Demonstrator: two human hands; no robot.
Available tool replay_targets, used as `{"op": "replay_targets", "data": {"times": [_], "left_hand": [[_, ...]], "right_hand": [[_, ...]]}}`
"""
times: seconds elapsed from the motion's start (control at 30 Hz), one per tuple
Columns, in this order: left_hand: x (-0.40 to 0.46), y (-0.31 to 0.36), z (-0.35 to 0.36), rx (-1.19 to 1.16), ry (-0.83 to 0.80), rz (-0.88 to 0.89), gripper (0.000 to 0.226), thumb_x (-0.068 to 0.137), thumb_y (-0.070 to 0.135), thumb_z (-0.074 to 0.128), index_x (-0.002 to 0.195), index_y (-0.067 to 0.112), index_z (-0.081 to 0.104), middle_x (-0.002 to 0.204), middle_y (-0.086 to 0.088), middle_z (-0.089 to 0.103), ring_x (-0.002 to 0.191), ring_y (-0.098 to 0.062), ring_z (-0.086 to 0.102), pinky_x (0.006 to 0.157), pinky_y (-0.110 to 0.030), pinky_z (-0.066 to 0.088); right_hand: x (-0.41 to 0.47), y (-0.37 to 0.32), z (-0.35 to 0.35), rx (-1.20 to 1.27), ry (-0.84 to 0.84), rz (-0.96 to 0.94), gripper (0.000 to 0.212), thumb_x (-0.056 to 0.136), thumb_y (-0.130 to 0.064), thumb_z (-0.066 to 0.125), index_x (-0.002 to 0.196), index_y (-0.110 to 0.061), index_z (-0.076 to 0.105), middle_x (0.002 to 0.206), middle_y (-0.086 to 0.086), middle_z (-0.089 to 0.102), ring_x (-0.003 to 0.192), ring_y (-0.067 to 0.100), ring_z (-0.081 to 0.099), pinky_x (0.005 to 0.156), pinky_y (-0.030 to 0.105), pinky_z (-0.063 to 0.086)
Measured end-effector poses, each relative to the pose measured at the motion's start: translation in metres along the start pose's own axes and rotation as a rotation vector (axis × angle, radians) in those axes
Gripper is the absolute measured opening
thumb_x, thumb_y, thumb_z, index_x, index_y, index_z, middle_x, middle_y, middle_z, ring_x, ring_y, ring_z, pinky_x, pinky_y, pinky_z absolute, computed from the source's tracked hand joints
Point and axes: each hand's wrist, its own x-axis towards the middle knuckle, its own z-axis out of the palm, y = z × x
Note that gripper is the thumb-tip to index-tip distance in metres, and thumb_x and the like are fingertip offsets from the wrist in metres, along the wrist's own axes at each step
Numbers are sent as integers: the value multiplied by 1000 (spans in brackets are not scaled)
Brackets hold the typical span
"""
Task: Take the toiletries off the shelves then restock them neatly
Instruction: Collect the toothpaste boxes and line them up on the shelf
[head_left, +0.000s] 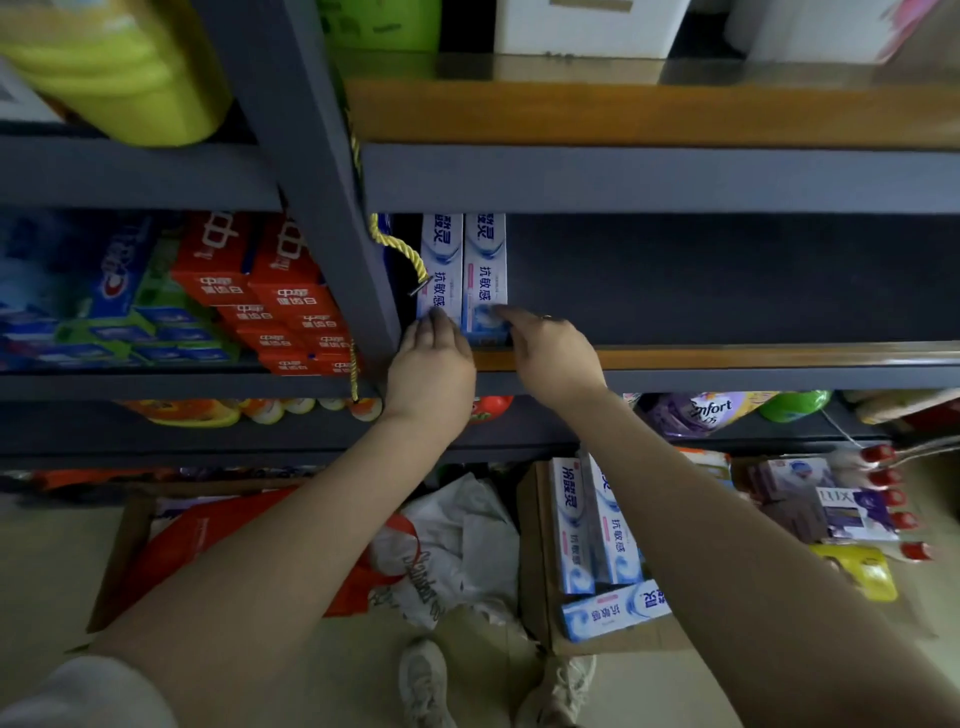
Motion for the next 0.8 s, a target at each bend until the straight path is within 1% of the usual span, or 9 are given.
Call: {"op": "replay_targets", "data": {"times": [0.07,0.1,0.2,0.27,0.33,0.47,0.57,0.67,0.8], "left_hand": [[-5,0,5,-135,9,2,59,87,16,49,138,-8,31,144,-27,33,132,-36,36,113,-38,22],[-9,-1,7,-206,50,31,62,88,16,52,141,-6,27,147,-26,28,135,-36,31,114,-40,19],[-25,-3,15,-352,150,178,58,81,13,59,135,-1,42,142,-22,40,133,-36,36,108,-44,28],[-40,1,27,-396,215,279,49,82,15,48,129,3,49,141,-17,43,134,-32,33,108,-43,28],[-56,13,44,-428,209,369,46,84,17,42,127,6,51,139,-14,45,133,-28,30,108,-44,31],[-81,58,85,-491,-32,439,43,80,10,64,122,8,58,129,-10,55,129,-28,40,100,-48,41],[-91,103,108,-662,-307,347,40,93,14,49,133,12,46,139,-4,44,134,-20,31,110,-32,28],[-94,144,131,-828,-513,148,41,94,16,47,134,11,43,137,-8,46,125,-21,43,95,-26,35],[-107,188,170,-895,-596,33,38,92,12,51,129,7,47,133,-12,50,119,-25,49,93,-27,38]], "right_hand": [[-5,-3,1,-34,26,-50,45,95,-13,37,136,-28,45,117,11,63,107,33,55,92,38,38],[-8,-3,2,-49,52,-82,44,94,-14,37,135,-26,48,122,9,62,114,33,52,96,39,35],[-30,4,5,-27,240,-147,43,84,-15,36,120,-13,62,121,10,61,104,36,55,87,41,43],[-60,22,10,-19,361,-51,38,80,-14,40,111,-7,62,113,14,60,92,36,54,76,40,45],[-99,47,22,-7,374,86,32,80,-13,39,103,-4,59,107,18,57,90,38,52,73,40,44],[-171,110,53,138,38,450,24,87,-9,47,105,-9,61,109,13,59,95,35,57,67,30,38],[-204,146,78,162,-157,647,19,90,-13,47,101,-8,61,100,16,65,91,36,60,67,33,41],[-215,164,108,114,-371,642,29,93,-22,42,114,-6,54,117,16,59,103,36,56,81,39,46],[-210,167,144,178,-359,672,58,90,-43,52,133,-8,35,130,14,46,117,35,49,88,43,44]]}}
